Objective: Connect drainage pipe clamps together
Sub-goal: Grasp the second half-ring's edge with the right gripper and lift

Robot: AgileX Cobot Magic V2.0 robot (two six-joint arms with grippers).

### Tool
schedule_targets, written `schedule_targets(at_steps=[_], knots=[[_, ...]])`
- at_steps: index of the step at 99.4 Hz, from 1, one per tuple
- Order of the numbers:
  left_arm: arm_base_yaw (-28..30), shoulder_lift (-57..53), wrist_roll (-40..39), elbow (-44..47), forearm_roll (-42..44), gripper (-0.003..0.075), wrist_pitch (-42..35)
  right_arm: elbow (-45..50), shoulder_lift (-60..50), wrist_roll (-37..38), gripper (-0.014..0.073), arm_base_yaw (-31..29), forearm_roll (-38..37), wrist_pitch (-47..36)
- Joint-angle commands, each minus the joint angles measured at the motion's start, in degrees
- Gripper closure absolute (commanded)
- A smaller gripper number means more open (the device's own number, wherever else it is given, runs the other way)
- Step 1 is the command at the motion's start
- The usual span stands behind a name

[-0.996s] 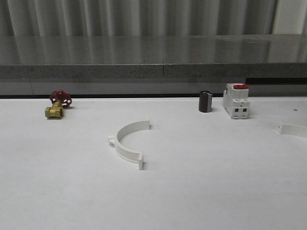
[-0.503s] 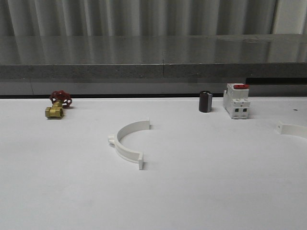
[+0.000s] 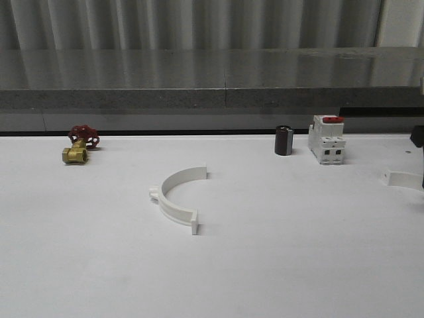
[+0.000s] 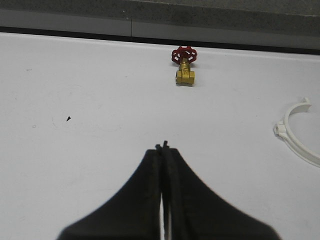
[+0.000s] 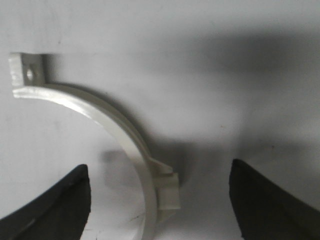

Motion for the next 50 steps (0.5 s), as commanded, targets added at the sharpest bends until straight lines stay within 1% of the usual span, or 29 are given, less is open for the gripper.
schedule_targets(at_steps=[1, 9, 18, 32, 44, 50], knots=[[0.1, 0.2, 0.0, -1.6, 0.5, 0.0740, -3.6, -1.8, -1.6, -0.7, 0.0021, -0.4, 0.0, -1.2], [0.1, 0.2, 0.0, -1.6, 0.5, 0.0740, -3.6, -1.8, -1.2, -0.7, 0.0029, -0.4, 0.0, -1.0], [0.1, 0.2, 0.0, -1.6, 0.5, 0.0740, -3.6, -1.8, -1.1, -0.7, 0.0088, -0.4, 0.0, -0.7], [0.1, 0.2, 0.0, -1.6, 0.5, 0.0740, -3.6, -1.8, -1.1, -0.7, 0.0242, -0.4, 0.0, 0.3], [0.1, 0.2, 0.0, -1.6, 0.5, 0.0740, -3.6, -1.8, -1.1, 0.0, 0.0391, -0.4, 0.0, 1.3], [0.1, 0.2, 0.0, -1.6, 0.5, 0.0740, -3.6, -1.8, -1.1, 0.0, 0.0450, -0.4, 0.0, 1.6]])
